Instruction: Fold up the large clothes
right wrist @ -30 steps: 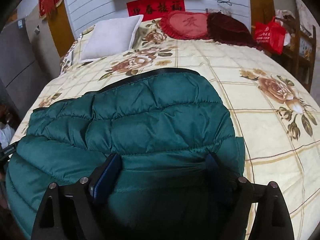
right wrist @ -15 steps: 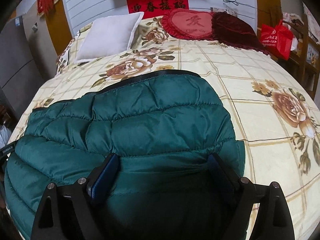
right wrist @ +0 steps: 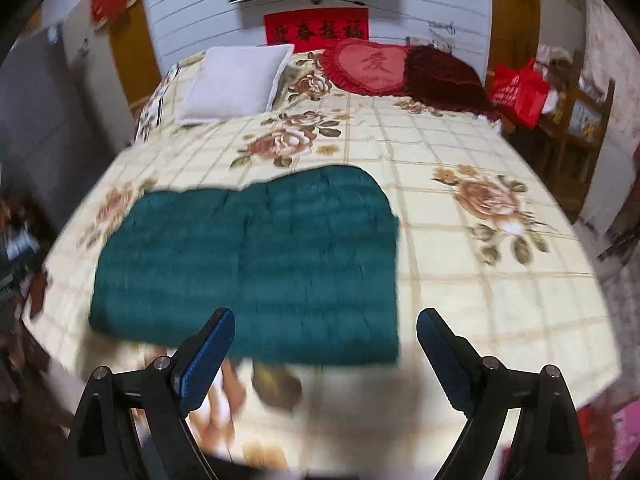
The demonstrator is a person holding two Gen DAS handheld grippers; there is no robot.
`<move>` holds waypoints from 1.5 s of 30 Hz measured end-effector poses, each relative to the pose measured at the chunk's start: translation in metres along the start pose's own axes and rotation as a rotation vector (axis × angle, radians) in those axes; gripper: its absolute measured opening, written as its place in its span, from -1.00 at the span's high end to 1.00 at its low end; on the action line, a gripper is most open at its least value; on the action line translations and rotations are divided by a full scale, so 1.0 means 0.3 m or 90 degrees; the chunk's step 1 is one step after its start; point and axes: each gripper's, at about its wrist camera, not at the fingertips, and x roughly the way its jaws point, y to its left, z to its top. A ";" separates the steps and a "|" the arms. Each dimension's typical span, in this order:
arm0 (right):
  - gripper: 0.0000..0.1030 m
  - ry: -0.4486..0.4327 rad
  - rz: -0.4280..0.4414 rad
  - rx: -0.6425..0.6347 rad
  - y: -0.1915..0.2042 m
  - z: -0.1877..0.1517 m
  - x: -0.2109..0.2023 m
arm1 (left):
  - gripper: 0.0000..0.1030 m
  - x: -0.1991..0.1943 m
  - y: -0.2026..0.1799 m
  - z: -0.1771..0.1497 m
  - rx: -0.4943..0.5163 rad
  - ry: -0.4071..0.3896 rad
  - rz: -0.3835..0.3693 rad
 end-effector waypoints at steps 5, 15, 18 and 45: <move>-0.77 0.014 -0.027 -0.015 0.023 -0.139 -0.094 | -0.98 -0.062 -0.058 -0.097 -0.030 0.057 -0.049; -0.77 -0.014 -0.016 -0.029 0.089 -0.283 -0.283 | -0.98 -0.240 -0.073 -0.199 -0.027 0.053 0.014; -0.77 -0.021 0.003 -0.038 0.119 -0.315 -0.316 | -0.98 -0.284 -0.099 -0.221 -0.019 0.053 0.026; -0.77 -0.053 0.001 -0.054 0.161 -0.332 -0.384 | -0.98 -0.309 -0.188 -0.252 -0.016 0.077 -0.019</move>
